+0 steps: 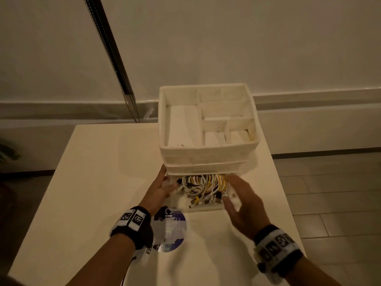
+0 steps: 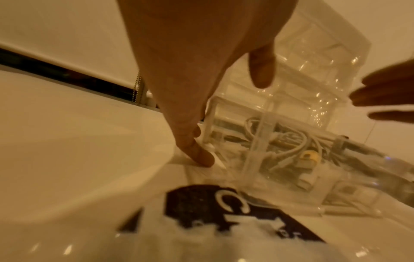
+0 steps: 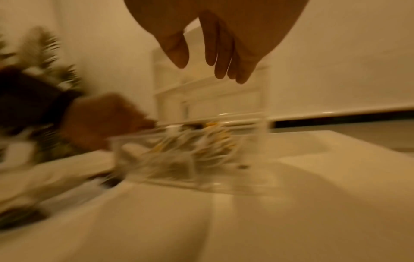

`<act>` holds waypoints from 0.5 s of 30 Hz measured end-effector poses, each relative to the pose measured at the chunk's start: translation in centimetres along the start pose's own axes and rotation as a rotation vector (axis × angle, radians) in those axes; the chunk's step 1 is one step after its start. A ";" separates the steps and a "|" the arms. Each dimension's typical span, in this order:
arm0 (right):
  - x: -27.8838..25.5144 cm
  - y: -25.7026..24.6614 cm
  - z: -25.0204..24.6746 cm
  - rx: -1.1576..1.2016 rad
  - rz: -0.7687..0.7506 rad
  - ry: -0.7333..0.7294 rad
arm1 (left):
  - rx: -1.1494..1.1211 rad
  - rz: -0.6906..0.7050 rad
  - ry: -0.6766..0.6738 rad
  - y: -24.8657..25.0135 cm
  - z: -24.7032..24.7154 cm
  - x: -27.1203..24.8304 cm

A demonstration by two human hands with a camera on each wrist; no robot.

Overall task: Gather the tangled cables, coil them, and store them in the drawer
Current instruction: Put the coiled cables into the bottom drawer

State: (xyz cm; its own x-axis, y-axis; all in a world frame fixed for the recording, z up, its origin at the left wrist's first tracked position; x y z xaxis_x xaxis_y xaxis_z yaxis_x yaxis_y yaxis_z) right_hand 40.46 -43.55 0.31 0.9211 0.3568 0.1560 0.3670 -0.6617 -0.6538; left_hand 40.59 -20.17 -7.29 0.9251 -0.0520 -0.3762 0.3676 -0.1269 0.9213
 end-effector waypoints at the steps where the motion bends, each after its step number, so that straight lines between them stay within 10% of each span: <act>1: 0.0 2.3 -1.9 -0.003 0.087 0.005 | 0.016 -0.002 -0.061 -0.1 -0.1 -0.2; 6: 0.5 11.7 -0.5 -0.140 0.366 -0.600 | 0.656 -0.057 -0.338 -3.0 -0.2 -0.7; 15: 2.8 10.8 2.9 0.176 0.380 -0.609 | 0.429 0.047 -0.047 -2.1 -0.1 1.0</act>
State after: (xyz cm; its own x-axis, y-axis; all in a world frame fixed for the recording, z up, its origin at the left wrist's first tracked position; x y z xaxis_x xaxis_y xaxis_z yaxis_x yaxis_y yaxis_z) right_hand 46.62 -47.80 -8.48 0.7262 0.4607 -0.5103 -0.0364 -0.7155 -0.6977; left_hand 40.73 -19.81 -9.58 0.9307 -0.1116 -0.3483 0.2431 -0.5230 0.8170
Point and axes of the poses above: each hand's wrist, its own x-axis towards the middle knuckle, its own z-axis out of the palm, y = z × x, the point moved 10 cm from there along x, towards the middle knuckle, and after that the axes turned 4 degrees about -y, right-handed, at the moved point
